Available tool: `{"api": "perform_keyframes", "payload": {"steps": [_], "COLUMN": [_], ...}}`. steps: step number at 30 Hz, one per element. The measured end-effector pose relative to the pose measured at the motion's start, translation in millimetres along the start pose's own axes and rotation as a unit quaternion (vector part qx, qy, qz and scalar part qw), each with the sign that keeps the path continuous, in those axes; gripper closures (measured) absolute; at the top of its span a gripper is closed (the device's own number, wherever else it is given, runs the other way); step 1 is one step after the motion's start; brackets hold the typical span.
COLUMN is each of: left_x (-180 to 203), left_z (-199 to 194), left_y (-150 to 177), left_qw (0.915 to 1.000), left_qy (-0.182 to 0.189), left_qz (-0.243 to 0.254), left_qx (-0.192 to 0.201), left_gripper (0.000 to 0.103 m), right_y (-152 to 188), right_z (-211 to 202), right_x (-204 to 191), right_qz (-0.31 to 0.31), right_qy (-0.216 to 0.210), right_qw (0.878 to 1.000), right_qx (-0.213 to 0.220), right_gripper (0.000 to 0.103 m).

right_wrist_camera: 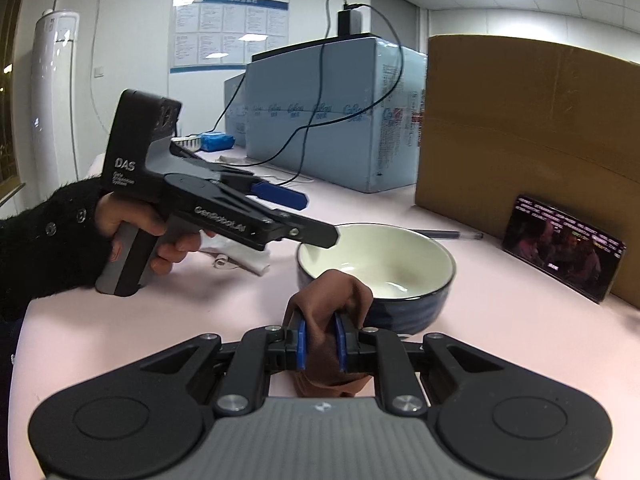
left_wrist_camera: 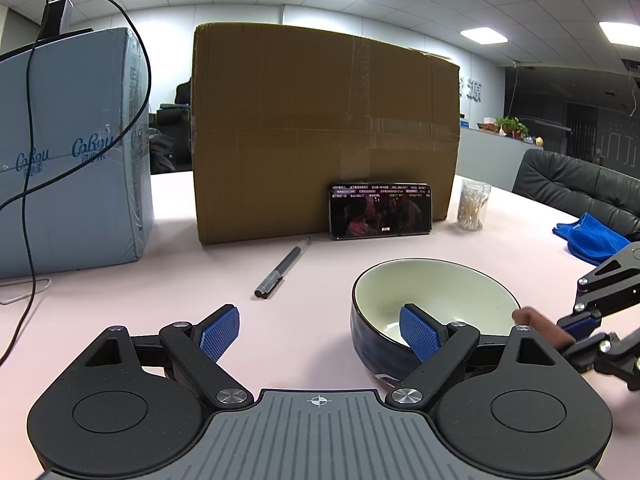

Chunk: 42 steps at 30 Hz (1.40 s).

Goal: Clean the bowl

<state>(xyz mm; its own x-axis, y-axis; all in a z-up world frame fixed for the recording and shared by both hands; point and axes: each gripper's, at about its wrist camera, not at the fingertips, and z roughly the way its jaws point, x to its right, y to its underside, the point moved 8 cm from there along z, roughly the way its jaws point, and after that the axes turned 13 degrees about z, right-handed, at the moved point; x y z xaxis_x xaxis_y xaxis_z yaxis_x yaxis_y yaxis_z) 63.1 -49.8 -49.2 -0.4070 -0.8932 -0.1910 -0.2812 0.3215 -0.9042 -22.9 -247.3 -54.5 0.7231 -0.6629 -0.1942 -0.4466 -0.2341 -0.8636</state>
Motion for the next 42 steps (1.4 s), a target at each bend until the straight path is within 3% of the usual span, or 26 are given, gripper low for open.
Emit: {"api": "perform_keyframes", "payload": {"steps": [8, 19, 27, 36, 42], "left_x": [0, 0, 1, 3, 3], "left_z": [0, 1, 1, -1, -1], "left_y": [0, -1, -2, -1, -1], "left_qw": [1.0, 1.0, 1.0, 1.0, 1.0], "left_qy": [0.0, 0.0, 0.001, 0.002, 0.002], "left_qz": [0.001, 0.003, 0.004, 0.005, 0.004], "left_qx": [0.001, 0.001, 0.002, 0.002, 0.001], "left_gripper": [0.014, 0.014, 0.014, 0.014, 0.014], "right_y": [-2, 0, -2, -4, -1], "right_z": [-3, 5, 0, -4, -1], "right_x": [22, -11, -4, 22, 6], "right_qz": [0.015, -0.015, -0.01, 0.006, -0.007], "right_qy": [0.048, -0.01, -0.002, 0.056, 0.022], "right_qw": [0.999, 1.0, 1.0, 0.998, 1.0], "right_qx": [0.014, -0.004, 0.001, 0.016, 0.003], "right_gripper": [0.085, 0.086, 0.087, 0.086, 0.086]}}
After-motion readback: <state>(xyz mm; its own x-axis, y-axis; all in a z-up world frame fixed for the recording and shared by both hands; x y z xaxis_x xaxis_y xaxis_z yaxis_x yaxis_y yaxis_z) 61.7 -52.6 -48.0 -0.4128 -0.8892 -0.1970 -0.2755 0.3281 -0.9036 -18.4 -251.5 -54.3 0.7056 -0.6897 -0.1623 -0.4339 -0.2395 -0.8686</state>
